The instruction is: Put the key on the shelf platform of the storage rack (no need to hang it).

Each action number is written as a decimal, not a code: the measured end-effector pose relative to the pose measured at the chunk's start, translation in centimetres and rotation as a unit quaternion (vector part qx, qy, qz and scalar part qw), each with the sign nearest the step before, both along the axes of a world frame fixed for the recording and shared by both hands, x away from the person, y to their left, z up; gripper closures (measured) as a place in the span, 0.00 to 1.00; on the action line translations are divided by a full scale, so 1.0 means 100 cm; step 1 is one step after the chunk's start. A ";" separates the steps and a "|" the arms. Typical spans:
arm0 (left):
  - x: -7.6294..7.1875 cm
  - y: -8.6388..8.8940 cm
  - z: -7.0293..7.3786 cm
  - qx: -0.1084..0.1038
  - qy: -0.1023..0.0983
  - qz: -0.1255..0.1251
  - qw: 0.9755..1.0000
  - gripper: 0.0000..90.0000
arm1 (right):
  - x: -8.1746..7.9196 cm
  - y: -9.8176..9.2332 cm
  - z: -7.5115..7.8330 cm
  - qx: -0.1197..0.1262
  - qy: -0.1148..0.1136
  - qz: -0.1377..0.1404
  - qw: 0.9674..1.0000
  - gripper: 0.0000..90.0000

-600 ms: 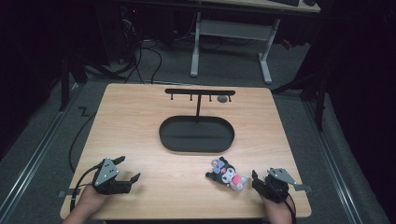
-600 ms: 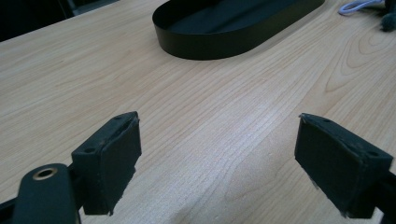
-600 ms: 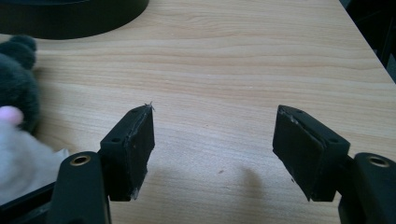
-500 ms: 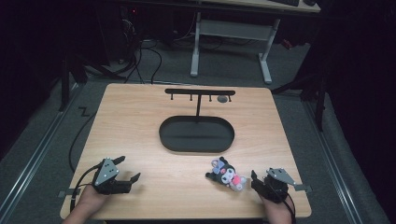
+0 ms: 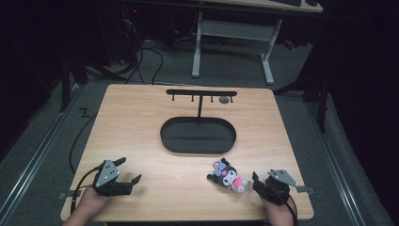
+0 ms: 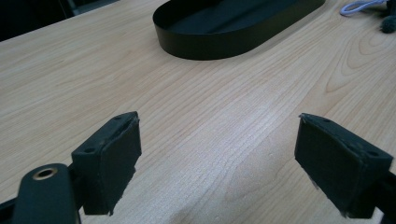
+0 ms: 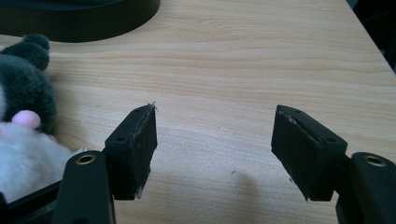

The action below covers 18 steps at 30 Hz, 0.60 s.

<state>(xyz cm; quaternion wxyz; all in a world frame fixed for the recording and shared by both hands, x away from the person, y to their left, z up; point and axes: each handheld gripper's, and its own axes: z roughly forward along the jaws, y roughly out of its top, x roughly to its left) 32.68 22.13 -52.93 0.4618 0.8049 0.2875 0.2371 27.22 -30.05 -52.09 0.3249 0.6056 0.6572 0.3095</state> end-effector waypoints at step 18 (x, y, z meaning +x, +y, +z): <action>0.000 0.000 0.000 0.001 0.000 0.001 1.000 0.17 | -0.004 0.000 0.011 0.042 0.003 0.044 0.998 0.98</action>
